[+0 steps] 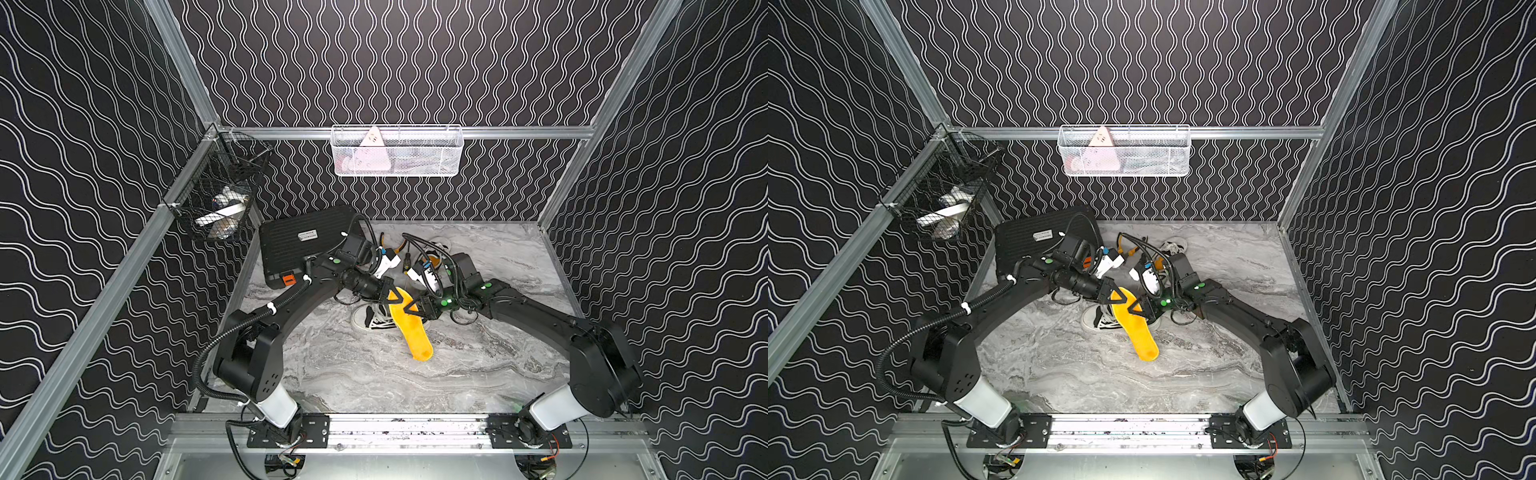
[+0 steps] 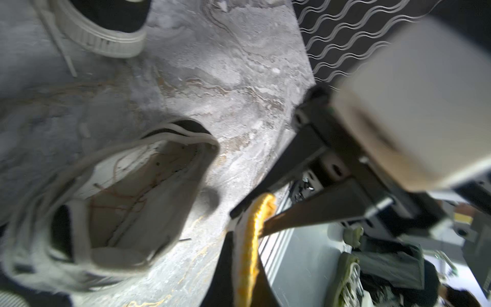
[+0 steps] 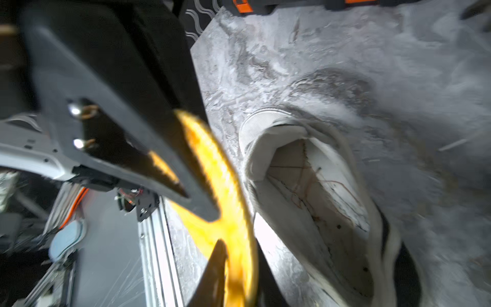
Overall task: Insert the insole into the shoe
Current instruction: Pick up the insole from the center of the board.
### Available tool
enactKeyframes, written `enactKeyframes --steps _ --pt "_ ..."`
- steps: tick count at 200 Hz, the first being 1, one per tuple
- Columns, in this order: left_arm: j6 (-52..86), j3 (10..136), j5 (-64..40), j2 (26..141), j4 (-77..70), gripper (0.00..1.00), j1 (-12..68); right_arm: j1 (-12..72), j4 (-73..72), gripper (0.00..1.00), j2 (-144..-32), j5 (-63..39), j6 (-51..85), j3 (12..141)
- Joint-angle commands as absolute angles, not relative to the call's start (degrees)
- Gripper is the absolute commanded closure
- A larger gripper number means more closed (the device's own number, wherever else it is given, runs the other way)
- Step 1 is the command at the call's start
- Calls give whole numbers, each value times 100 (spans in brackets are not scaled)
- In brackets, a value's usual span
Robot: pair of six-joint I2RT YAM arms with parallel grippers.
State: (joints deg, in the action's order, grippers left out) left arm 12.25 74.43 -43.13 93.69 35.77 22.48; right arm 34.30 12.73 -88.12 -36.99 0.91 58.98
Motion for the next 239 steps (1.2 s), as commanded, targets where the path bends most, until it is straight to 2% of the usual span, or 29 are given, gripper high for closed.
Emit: enactKeyframes --steps 1,11,28,49,58,118,164,216,239 --pt "1342 7470 -3680 9441 3560 95 2240 3790 961 82 -8697 -2341 162 5807" --pt "1421 7479 -3479 9448 3546 95 2241 4141 1003 79 -8796 -1385 79 5842" --pt "1519 7467 -3350 9474 3456 94 2241 4579 1040 75 -9094 -398 49 5988" --pt "1648 7441 -3178 9499 3435 95 2241 4934 746 66 -9339 555 84 5981" --pt "1698 7412 -3085 9501 3447 95 2242 5004 699 59 -9393 690 143 6002" --pt "2532 7260 -3144 9510 3305 95 2240 5208 -560 38 -8990 93 305 5351" --pt "2907 7428 -3201 9600 3452 96 2232 5225 -969 33 -9130 -288 409 5175" --pt "3247 7530 -3211 9720 3628 96 2232 5299 -1032 28 -9174 -26 369 5054" --pt "3283 7523 -3251 9693 3628 96 2226 5368 -1072 28 -9256 387 419 5069"
